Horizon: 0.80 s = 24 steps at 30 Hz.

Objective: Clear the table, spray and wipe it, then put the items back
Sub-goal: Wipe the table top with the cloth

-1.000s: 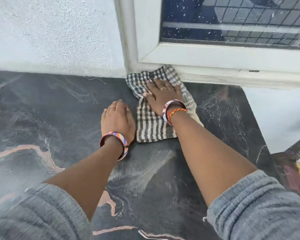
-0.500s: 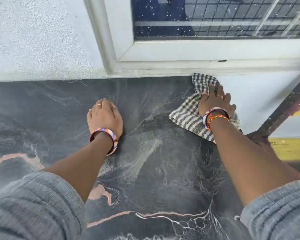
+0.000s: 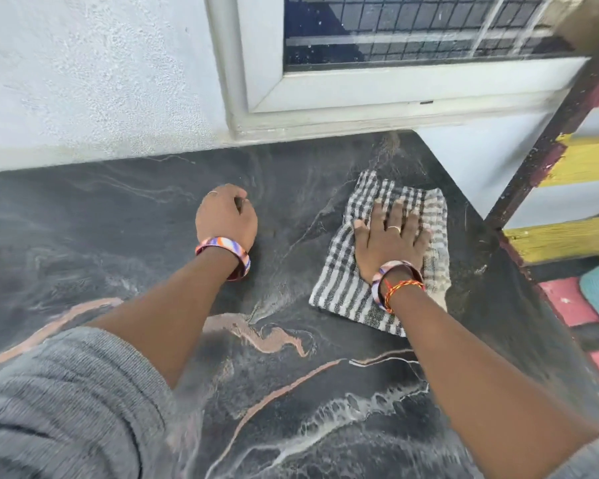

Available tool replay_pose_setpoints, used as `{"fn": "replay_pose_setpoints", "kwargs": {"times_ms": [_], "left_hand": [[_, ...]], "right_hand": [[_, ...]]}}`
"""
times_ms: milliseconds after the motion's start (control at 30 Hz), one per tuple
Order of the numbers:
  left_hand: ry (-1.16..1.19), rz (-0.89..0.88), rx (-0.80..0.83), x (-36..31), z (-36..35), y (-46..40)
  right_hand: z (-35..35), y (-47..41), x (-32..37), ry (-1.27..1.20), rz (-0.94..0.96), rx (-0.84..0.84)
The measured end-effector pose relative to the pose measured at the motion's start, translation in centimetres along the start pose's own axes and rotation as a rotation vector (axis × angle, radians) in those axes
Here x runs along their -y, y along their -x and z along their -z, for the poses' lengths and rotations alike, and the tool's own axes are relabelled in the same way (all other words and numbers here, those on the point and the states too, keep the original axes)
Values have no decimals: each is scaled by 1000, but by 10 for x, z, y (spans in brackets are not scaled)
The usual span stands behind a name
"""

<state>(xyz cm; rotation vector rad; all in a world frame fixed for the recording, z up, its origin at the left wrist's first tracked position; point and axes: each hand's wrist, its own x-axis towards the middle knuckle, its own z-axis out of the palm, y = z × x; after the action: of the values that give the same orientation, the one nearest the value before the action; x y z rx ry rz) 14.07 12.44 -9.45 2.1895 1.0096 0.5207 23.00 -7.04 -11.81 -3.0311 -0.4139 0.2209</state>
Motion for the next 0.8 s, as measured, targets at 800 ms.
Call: {"fn": "replay_pose_setpoints", "kwargs": {"times_ms": [800], "left_hand": [[-271,-32,-53,90,70,-47]], "right_hand": [[-13,-64,267,26,895,-22]]}}
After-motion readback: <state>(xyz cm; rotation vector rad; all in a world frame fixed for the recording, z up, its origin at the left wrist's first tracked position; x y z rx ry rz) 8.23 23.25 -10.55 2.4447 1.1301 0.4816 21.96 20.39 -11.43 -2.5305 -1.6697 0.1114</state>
